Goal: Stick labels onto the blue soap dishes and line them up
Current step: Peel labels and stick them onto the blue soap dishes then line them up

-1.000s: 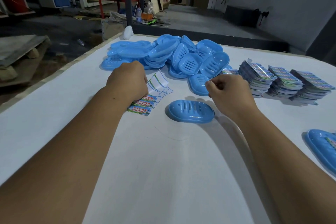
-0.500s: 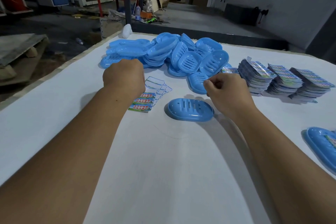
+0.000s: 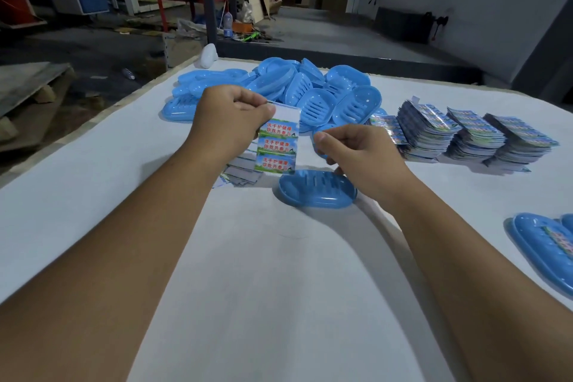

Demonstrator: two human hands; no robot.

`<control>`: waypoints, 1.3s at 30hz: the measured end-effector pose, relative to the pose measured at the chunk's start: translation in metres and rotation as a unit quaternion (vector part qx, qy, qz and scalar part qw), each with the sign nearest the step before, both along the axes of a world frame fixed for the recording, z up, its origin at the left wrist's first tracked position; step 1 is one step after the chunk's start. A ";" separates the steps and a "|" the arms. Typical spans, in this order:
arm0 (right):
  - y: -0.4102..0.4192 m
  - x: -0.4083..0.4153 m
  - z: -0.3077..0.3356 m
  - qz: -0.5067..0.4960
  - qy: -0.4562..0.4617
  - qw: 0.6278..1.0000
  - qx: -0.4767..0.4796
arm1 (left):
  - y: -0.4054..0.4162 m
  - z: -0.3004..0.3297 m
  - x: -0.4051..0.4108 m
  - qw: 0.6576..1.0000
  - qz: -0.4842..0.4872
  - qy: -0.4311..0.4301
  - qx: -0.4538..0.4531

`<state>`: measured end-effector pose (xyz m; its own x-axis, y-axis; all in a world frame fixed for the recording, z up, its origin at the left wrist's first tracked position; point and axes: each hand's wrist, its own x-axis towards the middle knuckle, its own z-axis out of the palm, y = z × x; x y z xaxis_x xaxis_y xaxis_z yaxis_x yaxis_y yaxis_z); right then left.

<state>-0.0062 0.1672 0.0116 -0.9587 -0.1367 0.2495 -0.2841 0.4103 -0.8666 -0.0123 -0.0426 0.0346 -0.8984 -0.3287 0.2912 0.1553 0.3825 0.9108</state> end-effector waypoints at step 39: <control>-0.001 -0.005 -0.001 -0.069 0.087 0.994 -0.024 | 0.034 -0.011 0.016 0.981 -0.186 -0.001 -0.055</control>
<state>-0.0109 0.1663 0.0109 -0.9095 0.0098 0.4157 -0.3745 0.4151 -0.8291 0.0034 -0.0082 0.0233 -0.9508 0.0555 0.3048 0.3014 0.3946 0.8680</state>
